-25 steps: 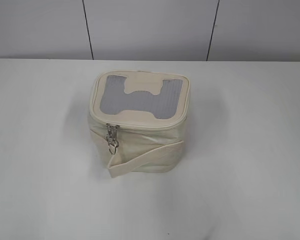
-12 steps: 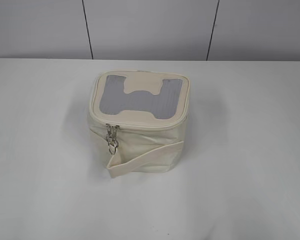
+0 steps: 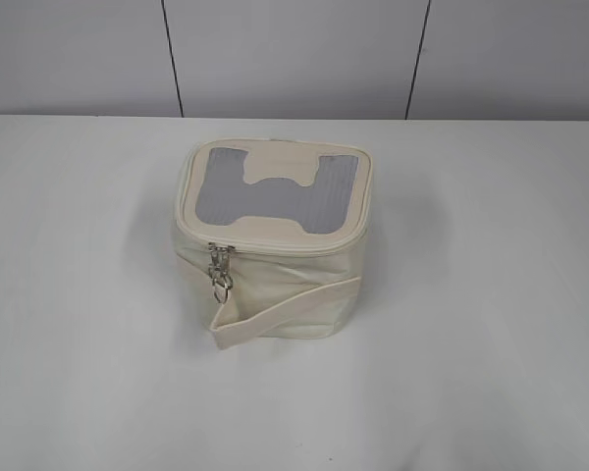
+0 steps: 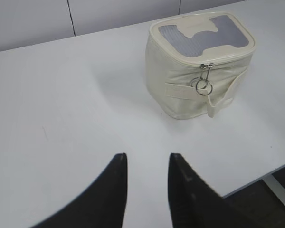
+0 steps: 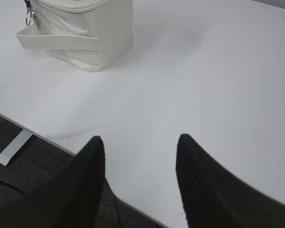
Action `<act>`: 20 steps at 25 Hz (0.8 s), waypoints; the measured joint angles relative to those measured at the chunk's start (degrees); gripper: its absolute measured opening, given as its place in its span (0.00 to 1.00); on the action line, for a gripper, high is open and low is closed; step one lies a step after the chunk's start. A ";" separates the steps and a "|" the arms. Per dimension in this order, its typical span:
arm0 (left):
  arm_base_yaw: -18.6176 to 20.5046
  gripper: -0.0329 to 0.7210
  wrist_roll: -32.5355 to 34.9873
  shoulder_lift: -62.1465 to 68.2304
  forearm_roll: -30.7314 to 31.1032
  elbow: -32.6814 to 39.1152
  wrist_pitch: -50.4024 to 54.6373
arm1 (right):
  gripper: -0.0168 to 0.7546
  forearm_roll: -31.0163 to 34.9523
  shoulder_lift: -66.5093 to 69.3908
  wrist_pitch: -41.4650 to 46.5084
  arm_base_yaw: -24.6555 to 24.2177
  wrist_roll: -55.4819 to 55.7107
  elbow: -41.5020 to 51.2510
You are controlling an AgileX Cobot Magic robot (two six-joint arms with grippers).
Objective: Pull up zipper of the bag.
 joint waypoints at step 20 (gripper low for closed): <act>27.30 0.35 0.07 -0.69 -0.34 0.07 -0.06 | 0.51 -0.05 0.00 -0.19 -32.09 0.06 0.05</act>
